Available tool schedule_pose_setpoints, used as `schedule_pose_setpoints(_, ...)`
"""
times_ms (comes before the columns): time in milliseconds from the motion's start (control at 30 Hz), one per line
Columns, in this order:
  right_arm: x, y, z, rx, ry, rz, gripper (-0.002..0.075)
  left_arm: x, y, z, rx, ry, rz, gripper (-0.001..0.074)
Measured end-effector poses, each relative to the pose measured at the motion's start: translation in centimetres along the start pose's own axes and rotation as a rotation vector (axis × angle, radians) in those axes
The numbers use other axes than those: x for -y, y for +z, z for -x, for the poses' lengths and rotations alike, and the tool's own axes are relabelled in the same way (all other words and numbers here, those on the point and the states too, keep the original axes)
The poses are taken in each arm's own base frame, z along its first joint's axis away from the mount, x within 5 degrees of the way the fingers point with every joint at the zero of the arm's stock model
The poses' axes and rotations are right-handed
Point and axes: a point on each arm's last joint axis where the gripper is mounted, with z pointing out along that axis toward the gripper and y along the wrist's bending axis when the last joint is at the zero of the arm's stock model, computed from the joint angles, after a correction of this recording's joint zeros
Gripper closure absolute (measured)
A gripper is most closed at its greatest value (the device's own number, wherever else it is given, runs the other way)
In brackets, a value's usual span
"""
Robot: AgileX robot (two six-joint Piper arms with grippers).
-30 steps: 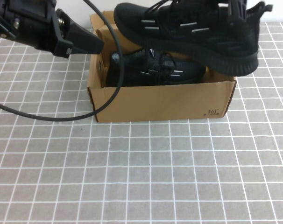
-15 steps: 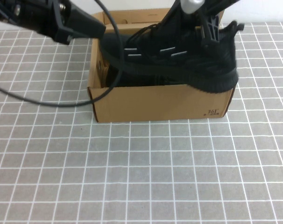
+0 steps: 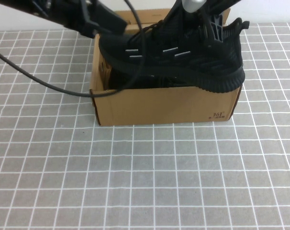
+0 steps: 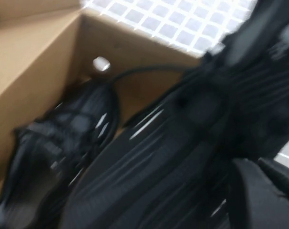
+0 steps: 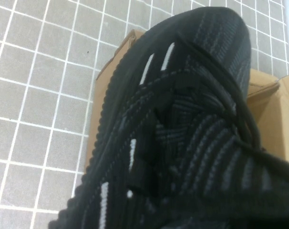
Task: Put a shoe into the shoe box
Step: Hand over the shoe, then place the shoe in the shoe box
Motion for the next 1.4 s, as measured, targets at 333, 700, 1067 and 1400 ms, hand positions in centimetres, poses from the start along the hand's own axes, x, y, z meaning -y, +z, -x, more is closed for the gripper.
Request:
schedule_pose_setpoints(333,0.0,0.0,-0.1,-0.008,-0.003,0.0,0.0734,1.0,0.9,0.4,-0.035,0.169,-0.02,0.0321)
schedule_pose_setpoints(700,0.0,0.0,-0.1,-0.01,-0.003,0.0,0.0734,0.8,1.6,0.5,0.028,0.305,-0.058,0.0266)
schedule_pose_setpoints(1067,-0.8,-0.1,1.8,0.002,-0.109,0.006,0.0734,0.4,2.2,0.1,0.024,0.205,-0.071,0.0291)
schedule_pose_setpoints(1400,-1.5,0.5,2.9,-0.013,-0.163,0.025,0.0734,0.5,2.3,0.2,0.023,0.185,-0.074,0.0297)
